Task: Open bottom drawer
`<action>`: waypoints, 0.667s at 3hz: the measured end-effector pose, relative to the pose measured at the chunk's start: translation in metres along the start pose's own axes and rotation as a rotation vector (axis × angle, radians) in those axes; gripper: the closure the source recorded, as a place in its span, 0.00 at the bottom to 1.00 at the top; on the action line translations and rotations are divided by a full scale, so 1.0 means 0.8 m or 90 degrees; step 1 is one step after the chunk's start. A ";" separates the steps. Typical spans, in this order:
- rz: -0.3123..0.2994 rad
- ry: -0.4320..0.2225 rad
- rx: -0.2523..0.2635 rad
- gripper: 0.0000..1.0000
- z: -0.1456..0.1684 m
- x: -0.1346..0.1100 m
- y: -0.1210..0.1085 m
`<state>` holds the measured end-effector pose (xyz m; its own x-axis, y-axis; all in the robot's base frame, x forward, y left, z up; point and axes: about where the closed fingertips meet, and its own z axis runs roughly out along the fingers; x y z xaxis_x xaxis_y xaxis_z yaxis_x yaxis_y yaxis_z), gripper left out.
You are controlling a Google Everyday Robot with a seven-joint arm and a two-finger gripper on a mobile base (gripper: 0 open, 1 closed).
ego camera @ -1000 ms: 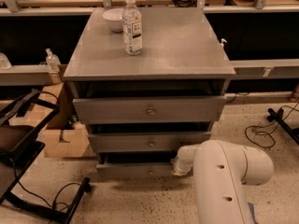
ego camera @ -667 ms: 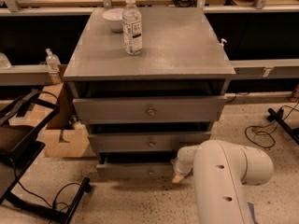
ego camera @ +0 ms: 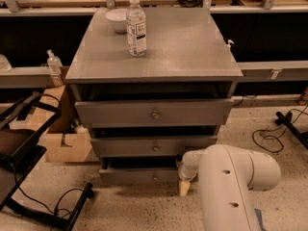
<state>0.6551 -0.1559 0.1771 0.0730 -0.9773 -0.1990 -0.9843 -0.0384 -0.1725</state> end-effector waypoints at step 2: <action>0.023 0.036 -0.075 0.41 0.006 0.011 0.052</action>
Offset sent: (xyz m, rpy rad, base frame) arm -0.0914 -0.0223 -0.0196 -0.1241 0.2642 -0.0638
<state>0.6153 -0.1653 0.1638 0.0314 -0.9884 -0.1483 -0.9984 -0.0241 -0.0510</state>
